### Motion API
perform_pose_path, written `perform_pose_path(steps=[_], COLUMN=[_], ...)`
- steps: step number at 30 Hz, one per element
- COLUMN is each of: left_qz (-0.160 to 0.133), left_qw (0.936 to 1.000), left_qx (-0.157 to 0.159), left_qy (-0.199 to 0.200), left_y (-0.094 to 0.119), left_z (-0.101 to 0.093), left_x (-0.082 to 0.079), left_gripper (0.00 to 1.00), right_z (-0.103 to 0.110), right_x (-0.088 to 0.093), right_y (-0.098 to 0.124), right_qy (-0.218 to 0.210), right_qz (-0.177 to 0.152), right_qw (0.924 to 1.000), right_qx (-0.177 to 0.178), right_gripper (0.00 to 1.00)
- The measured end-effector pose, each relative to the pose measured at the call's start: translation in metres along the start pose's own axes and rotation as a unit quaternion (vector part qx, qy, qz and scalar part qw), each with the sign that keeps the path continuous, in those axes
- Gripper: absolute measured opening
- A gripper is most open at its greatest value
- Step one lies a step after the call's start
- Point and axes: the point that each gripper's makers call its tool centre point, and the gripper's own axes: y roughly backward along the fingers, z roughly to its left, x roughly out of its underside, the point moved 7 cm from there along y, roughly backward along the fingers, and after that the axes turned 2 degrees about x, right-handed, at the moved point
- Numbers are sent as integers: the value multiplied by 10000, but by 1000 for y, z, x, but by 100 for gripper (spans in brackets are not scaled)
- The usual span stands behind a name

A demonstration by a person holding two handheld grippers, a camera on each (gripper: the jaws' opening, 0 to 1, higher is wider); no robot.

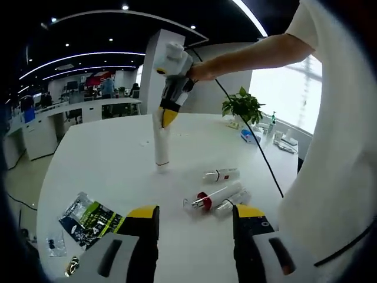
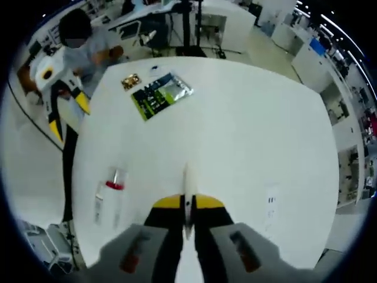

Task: Arrange the skincare products in the storage area until every visible bottle or jar stands upright without overlapping.

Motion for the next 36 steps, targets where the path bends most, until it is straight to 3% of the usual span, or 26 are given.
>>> perform_pose_path(steps=[22, 36], left_qz=[3, -4], left_qw=[10000, 10000], left_qx=[-57, -93], left_qy=[-21, -15], left_y=[-1, -1], left_z=[-2, 0], left_x=[4, 5], left_gripper=[51, 51], right_z=[-20, -32], right_x=[-10, 3], right_y=[-2, 1], right_qy=[9, -90], right_qz=[30, 6], right_qw=[10000, 9999], right_qx=[17, 53], right_gripper=[3, 3])
